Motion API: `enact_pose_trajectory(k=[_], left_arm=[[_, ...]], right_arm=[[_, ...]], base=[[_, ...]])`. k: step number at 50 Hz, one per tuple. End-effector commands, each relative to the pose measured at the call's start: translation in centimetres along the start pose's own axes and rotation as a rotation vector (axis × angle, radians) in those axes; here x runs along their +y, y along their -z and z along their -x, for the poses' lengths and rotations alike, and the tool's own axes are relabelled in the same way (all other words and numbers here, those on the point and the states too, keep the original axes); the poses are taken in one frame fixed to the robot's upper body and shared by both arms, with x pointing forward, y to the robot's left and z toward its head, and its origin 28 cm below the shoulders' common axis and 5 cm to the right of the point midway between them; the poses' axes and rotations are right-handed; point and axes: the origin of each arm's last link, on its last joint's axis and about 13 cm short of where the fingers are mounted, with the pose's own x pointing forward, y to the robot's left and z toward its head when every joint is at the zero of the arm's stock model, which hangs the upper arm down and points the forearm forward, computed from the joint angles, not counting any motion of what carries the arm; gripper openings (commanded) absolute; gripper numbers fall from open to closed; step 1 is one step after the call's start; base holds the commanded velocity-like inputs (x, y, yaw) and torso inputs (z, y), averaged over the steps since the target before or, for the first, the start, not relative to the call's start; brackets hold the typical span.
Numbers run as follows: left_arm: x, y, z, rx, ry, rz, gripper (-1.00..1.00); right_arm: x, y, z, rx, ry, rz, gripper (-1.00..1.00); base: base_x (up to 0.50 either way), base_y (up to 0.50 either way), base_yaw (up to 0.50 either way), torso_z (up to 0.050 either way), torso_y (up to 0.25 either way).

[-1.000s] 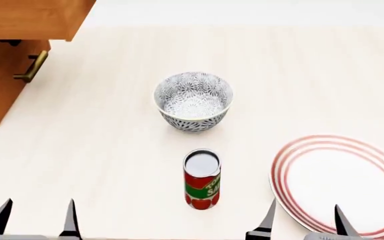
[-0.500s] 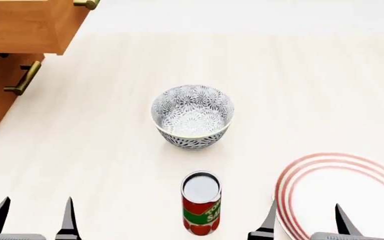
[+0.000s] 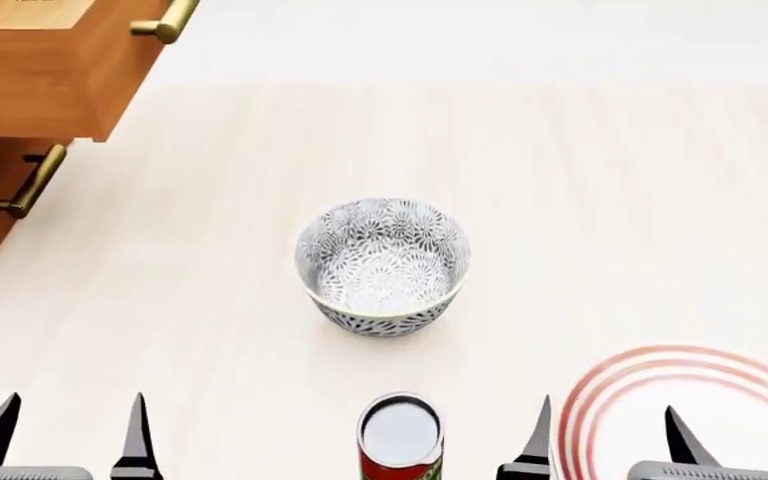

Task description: Put the bowl on the plate.

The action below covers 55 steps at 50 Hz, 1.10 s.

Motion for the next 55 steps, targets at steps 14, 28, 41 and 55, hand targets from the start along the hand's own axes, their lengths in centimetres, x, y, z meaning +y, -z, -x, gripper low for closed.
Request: enact_pose_trajectory(k=[14,28,41,55], left_arm=[[0.08,-0.08,0.06,0.001,-0.006,0.001,1.00],[0.06,0.02,0.02,0.002,-0.004,0.002,1.00],[0.02,-0.04,0.06,0.000,-0.007,0.001,1.00],[0.14,-0.06,0.09,0.005,-0.020,-0.004,1.00]], right_arm=[[-0.06,-0.09,0.03,0.009,-0.012,-0.001,1.00],[-0.07,0.05,0.04,0.015,-0.010,0.002,1.00],[-0.12,0.13,0.06,0.031,0.003,0.009,1.00],[-0.09,-0.79,-0.07,0.067,0.005,0.017,1.00]], base=[[0.16,0.00,0.00,0.000,0.000],[0.16,0.00,0.00,0.000,0.000],[0.13,0.00,0.00,0.000,0.000],[0.02,0.00,0.00,0.000,0.000]])
